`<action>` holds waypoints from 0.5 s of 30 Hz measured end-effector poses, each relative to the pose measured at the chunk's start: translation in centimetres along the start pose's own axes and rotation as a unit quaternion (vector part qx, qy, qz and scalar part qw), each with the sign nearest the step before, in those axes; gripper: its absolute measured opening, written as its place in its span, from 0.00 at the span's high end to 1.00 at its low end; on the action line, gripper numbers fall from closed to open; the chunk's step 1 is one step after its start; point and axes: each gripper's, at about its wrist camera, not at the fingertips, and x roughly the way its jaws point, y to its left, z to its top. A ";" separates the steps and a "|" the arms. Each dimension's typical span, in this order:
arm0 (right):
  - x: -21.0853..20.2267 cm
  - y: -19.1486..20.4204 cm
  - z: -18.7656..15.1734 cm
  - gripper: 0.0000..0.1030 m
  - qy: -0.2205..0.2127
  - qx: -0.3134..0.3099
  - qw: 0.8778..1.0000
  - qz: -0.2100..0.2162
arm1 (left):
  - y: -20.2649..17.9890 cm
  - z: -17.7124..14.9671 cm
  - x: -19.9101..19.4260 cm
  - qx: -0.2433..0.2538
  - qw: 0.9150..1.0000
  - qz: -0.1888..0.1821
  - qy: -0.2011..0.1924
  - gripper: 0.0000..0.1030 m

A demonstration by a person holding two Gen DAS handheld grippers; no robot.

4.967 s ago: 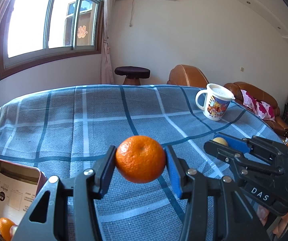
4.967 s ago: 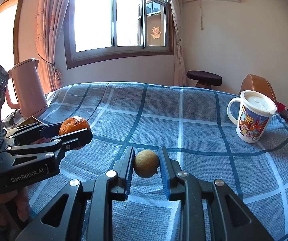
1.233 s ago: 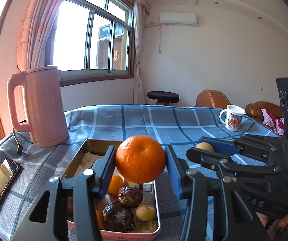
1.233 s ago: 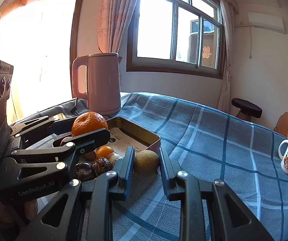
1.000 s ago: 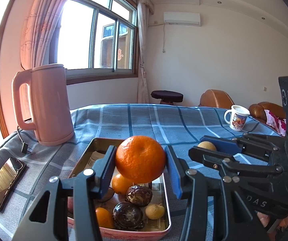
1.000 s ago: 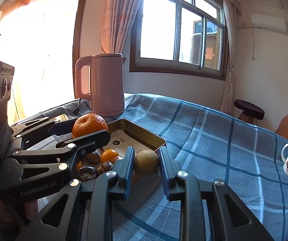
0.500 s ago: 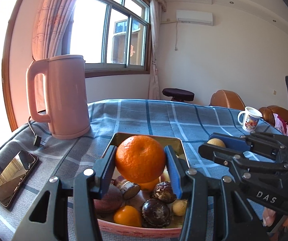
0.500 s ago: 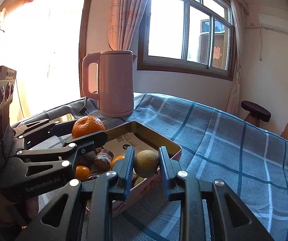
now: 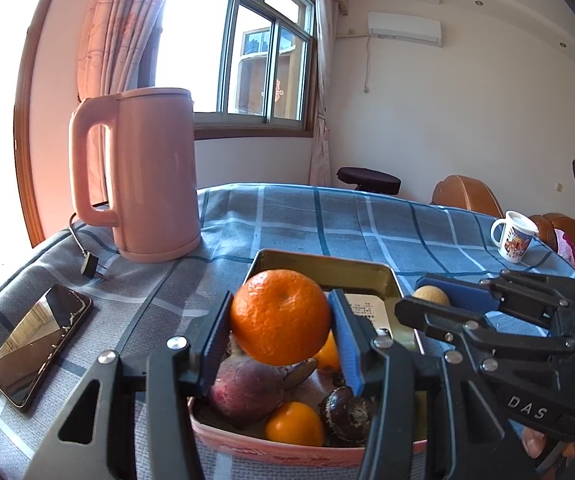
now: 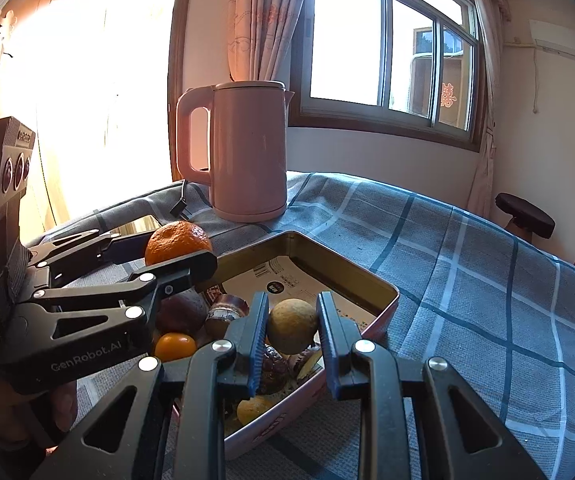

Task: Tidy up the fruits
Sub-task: 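Lower the orange into the tin with the left gripper while the right lowers the brown fruit, then open both grippers to release the orange and brown fruit into the tin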

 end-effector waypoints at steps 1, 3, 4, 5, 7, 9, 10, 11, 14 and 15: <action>0.2 0.1 0.0 0.74 0.002 0.000 1.000 0.001 | 0.1 -0.1 0.1 -0.002 1.000 -0.001 0.002 0.51; 0.5 0.3 -0.1 0.74 0.004 0.000 1.000 0.003 | 0.3 -0.1 0.1 -0.002 1.000 0.000 0.005 0.51; 0.7 0.4 -0.1 0.74 0.006 0.001 1.000 0.005 | 0.4 -0.2 0.2 -0.002 1.000 0.000 0.006 0.51; 0.9 0.5 -0.1 0.74 0.008 0.003 1.000 0.006 | 0.4 -0.2 0.2 -0.001 1.000 0.000 0.007 0.51; 1.3 0.6 -0.2 0.74 0.012 0.004 1.000 0.009 | 0.5 -0.3 0.4 -0.001 1.000 0.002 0.012 0.51; 1.6 0.7 -0.3 0.74 0.017 0.006 1.000 0.012 | 0.6 -0.3 0.5 -0.002 1.000 -0.002 0.015 0.51; 1.8 0.8 -0.3 0.74 0.019 0.007 1.000 0.013 | 0.6 -0.3 0.5 -0.001 1.000 0.000 0.015 0.51; 2.0 0.8 -0.4 0.74 0.021 0.007 1.000 0.015 | 0.6 -0.3 0.5 -0.001 1.000 0.000 0.015 0.51; 2.6 1.1 -0.5 0.74 0.031 0.005 0.999 0.017 | 0.7 -0.3 0.8 0.002 1.000 0.001 0.025 0.51; 2.8 1.1 -0.6 0.74 0.035 0.005 0.999 0.018 | 0.7 -0.4 0.9 0.002 1.000 0.002 0.029 0.51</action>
